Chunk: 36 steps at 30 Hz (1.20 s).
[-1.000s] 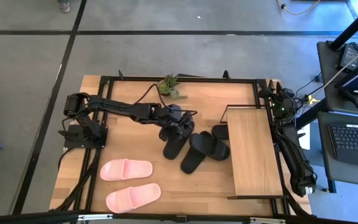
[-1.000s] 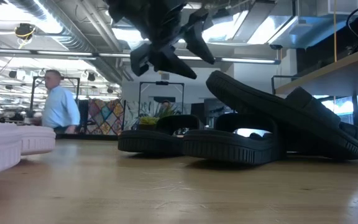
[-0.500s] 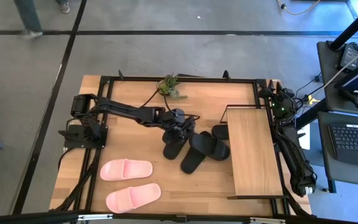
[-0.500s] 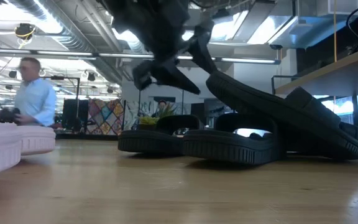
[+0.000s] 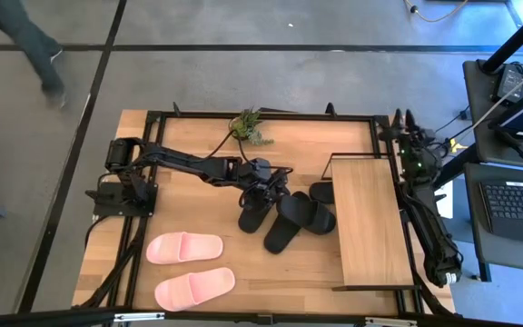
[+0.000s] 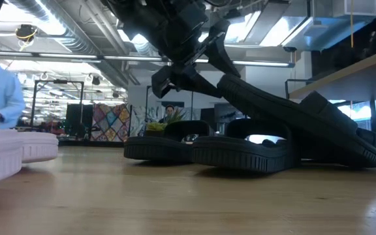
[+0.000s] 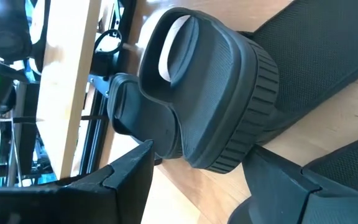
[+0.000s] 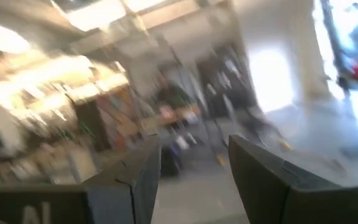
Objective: Pick and place slides into the shelf
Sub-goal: Put the black slides under the shelf
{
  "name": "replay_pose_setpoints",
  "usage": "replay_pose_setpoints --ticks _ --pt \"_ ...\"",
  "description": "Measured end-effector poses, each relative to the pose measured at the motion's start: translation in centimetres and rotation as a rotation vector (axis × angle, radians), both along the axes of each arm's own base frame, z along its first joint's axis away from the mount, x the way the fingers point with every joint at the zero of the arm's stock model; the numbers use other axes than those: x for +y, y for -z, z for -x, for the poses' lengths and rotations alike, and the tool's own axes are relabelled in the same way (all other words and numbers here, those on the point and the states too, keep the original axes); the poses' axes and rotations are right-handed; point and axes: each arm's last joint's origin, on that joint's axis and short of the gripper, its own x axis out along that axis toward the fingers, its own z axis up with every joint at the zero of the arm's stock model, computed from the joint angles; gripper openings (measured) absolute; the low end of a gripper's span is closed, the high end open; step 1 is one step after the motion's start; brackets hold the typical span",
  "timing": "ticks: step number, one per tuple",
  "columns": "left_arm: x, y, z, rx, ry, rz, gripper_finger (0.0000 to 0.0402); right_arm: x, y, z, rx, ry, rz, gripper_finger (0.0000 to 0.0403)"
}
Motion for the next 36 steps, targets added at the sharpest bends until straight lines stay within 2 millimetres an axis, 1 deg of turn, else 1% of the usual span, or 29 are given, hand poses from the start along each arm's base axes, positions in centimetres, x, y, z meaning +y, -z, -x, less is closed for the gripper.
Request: replay_pose_setpoints --ticks 2,4,6,9,11,13,16,21,25,28,32,36 --pt "0.0 0.0 0.0 -0.001 -0.001 0.0 0.0232 0.4 -0.9 -0.1 -0.013 -0.08 0.104 0.0188" --pt "0.0 0.0 0.0 -0.005 -0.001 0.0 0.0232 0.9 -1.7 -0.4 0.003 -0.198 0.198 0.0188" --pt "0.0 -0.1 0.0 -0.009 -0.001 -0.001 0.0232 1.4 -2.3 -0.7 0.064 -0.34 0.265 0.0188" --pt "0.0 -0.1 -0.1 -0.016 -0.001 -0.001 0.0232 2.1 -3.5 -1.2 0.171 -0.535 0.3 0.0188" --pt "0.1 -0.2 -0.1 -0.026 -0.003 -0.001 0.0232 2.6 -4.7 -1.3 0.203 -0.604 0.292 0.0188" --pt "0.2 -0.3 -0.2 -0.042 -0.007 -0.002 0.0232 3.2 -6.3 -1.2 0.21 -0.637 0.268 0.0188" --pt "0.4 -0.5 -0.3 -0.058 -0.011 -0.003 0.0232 4.4 -8.4 -1.1 0.243 -0.699 0.196 0.0188" --pt "0.6 -0.5 -0.4 -0.068 -0.017 -0.003 0.0232 6.9 -10.8 -0.9 0.342 -0.82 0.07 0.0188" --pt "0.6 -0.5 -0.4 -0.068 -0.018 -0.003 0.0232 8.6 -11.6 -0.6 0.386 -0.842 -0.023 0.0188" --pt "0.6 -0.6 -0.3 -0.068 -0.018 -0.003 0.0232 9.4 -11.5 -0.4 0.437 -0.84 -0.065 0.0188" --pt "0.6 -0.5 -0.3 -0.067 -0.021 0.002 0.0232 9.6 -11.4 -0.3 0.456 -0.839 -0.079 0.0188" --pt "0.6 -0.5 -0.3 -0.064 -0.051 0.046 0.0232 9.4 -11.3 -0.3 0.451 -0.812 -0.092 0.0188"
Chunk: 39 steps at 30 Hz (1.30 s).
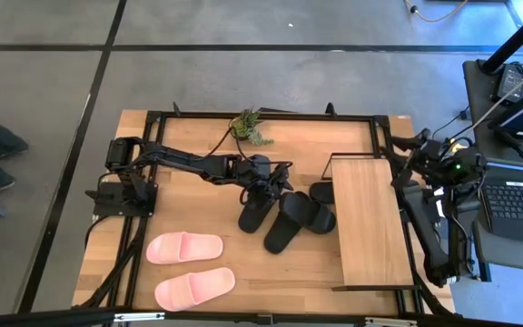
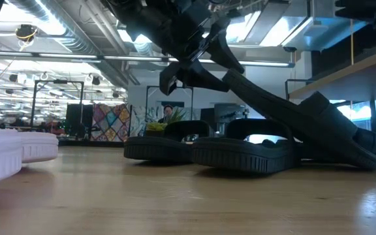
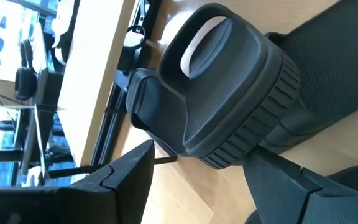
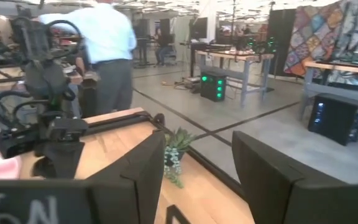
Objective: Pick and place slides into the shelf
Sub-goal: Put the black slides under the shelf
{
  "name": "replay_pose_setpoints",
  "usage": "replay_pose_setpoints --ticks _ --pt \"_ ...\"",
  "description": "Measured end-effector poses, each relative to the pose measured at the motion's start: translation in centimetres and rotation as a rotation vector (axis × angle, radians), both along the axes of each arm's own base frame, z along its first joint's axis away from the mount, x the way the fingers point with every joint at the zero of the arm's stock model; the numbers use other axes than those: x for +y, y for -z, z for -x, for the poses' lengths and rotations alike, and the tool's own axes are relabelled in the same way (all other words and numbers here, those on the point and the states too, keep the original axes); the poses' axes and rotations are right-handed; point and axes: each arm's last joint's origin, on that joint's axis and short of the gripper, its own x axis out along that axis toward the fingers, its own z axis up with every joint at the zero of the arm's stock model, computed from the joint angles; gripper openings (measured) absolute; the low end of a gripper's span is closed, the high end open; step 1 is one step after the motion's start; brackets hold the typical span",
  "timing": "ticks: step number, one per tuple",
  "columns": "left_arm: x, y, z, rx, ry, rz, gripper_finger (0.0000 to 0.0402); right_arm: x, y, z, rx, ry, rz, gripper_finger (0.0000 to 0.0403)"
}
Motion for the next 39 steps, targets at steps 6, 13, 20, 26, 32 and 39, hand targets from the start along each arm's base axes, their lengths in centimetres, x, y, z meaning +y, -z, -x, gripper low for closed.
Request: replay_pose_setpoints --ticks 6,13,20,26,32,39 --pt "-0.4 0.1 0.1 0.011 0.029 0.0 0.0232 -0.1 0.0 0.1 -0.002 0.034 -0.002 0.0188" --pt "-1.5 0.1 0.1 0.001 0.161 -0.088 0.0232 -0.1 0.0 0.1 -0.004 0.038 -0.005 0.0188" --pt "-2.3 0.1 0.1 -0.003 0.198 -0.111 0.0229 -0.1 0.1 0.1 -0.015 0.037 -0.03 0.0188" --pt "-2.4 0.1 0.1 -0.005 0.217 -0.1 0.0195 -0.1 0.1 0.1 -0.014 0.037 -0.034 0.0188" --pt "-2.4 0.1 0.1 -0.006 0.222 -0.095 0.0141 -0.1 0.1 0.1 -0.014 0.037 -0.034 0.0188" --pt "-2.5 0.1 0.1 -0.005 0.224 -0.092 0.0092 -0.1 0.1 0.1 -0.013 0.037 -0.033 0.0188"
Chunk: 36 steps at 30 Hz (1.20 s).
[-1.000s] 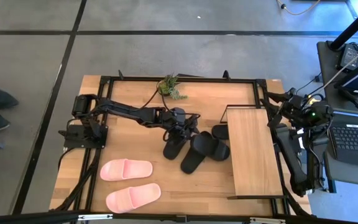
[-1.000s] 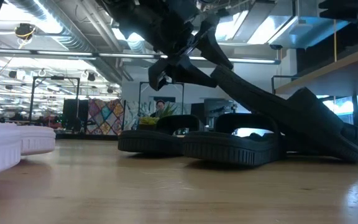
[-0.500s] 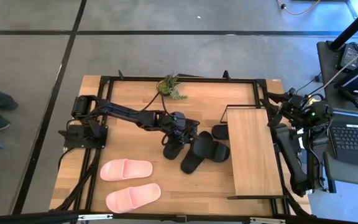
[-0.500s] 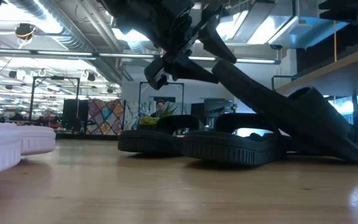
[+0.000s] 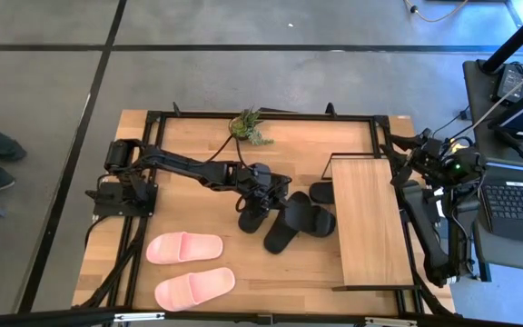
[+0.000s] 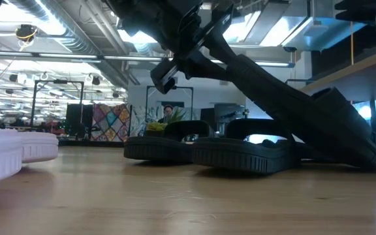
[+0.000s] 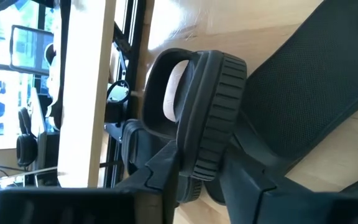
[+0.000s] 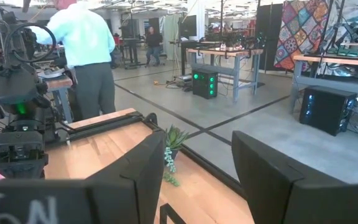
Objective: Pick and place slides into the shelf
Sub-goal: Put the black slides under the shelf
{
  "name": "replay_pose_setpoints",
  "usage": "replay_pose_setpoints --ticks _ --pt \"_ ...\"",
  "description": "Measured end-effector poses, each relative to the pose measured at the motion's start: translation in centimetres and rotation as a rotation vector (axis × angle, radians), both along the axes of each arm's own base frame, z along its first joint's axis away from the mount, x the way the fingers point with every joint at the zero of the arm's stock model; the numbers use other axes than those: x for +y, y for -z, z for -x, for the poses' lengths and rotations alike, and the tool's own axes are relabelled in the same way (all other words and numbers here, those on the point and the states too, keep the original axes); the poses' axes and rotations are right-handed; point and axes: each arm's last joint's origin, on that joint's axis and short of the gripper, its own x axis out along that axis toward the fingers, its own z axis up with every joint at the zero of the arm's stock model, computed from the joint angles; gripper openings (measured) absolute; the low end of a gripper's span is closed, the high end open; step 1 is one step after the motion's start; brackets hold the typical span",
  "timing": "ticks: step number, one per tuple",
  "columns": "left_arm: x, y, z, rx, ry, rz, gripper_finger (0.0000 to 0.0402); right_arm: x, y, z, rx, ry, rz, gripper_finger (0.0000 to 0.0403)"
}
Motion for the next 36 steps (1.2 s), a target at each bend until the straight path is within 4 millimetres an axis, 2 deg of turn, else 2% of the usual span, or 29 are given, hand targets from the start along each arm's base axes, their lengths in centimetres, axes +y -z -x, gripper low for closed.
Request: replay_pose_setpoints --ticks 9,16,25,32,36 --pt "0.1 -0.1 -0.1 -0.012 -0.014 -0.009 0.0064 0.0 0.0 0.0 -0.028 -0.002 -0.04 0.0188" --pt "0.2 -1.0 -0.6 -0.113 -0.051 0.028 0.0044 0.0 0.0 0.0 -0.031 -0.002 -0.045 0.0188" --pt "0.5 -0.9 -0.6 -0.102 -0.017 0.089 0.0041 0.0 0.0 0.0 -0.03 -0.002 -0.043 0.0188" --pt "1.0 1.4 -2.8 -0.115 -0.029 0.125 0.0038 0.0 0.0 0.0 -0.03 -0.003 -0.044 0.0188" --pt "1.1 2.2 -4.7 -0.118 -0.023 0.13 0.0038 0.0 0.0 0.0 -0.029 -0.001 -0.043 0.0188"
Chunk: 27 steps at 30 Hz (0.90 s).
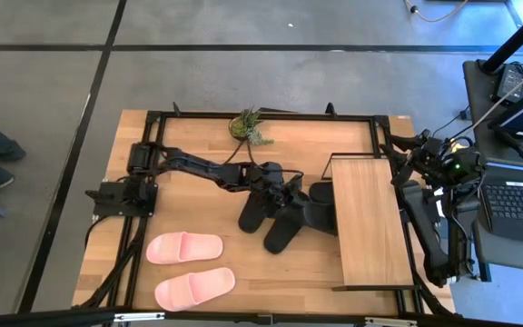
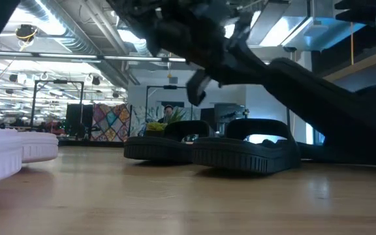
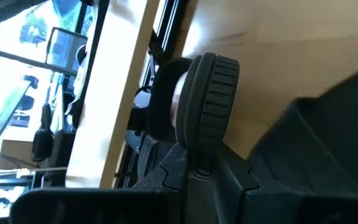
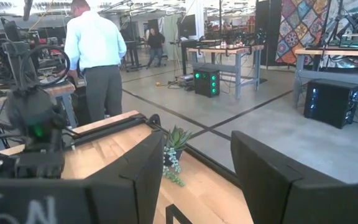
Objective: Pick and place slides into the shelf
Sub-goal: Put the black slides under the shelf
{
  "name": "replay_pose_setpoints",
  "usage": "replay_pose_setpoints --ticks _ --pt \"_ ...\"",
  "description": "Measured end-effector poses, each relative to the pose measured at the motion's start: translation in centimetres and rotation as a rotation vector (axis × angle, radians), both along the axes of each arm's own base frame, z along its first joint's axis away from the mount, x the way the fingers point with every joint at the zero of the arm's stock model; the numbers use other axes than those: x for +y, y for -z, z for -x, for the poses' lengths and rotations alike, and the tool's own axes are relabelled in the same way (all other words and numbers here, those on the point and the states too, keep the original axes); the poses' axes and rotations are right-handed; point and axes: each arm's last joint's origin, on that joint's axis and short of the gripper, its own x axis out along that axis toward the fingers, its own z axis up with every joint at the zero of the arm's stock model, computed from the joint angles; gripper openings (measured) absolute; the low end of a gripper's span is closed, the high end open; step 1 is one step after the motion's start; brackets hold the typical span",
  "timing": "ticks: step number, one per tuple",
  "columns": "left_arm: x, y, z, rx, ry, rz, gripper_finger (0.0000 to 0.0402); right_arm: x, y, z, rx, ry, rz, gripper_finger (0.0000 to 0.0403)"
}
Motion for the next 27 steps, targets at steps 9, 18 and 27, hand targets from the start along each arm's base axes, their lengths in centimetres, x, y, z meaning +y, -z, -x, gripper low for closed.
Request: replay_pose_setpoints --ticks 9,18,27 --pt "0.3 2.3 -4.5 -0.004 -0.034 0.006 0.0038 0.0 0.0 0.0 0.0 -0.001 0.0 0.0188" --pt "1.2 4.1 -5.5 0.033 -0.074 0.015 0.0038 0.0 0.0 0.0 0.001 0.0 0.001 0.0188" --pt "2.2 4.6 -5.4 0.082 -0.191 0.094 0.0084 0.0 0.0 0.0 0.002 0.0 0.003 0.0188"
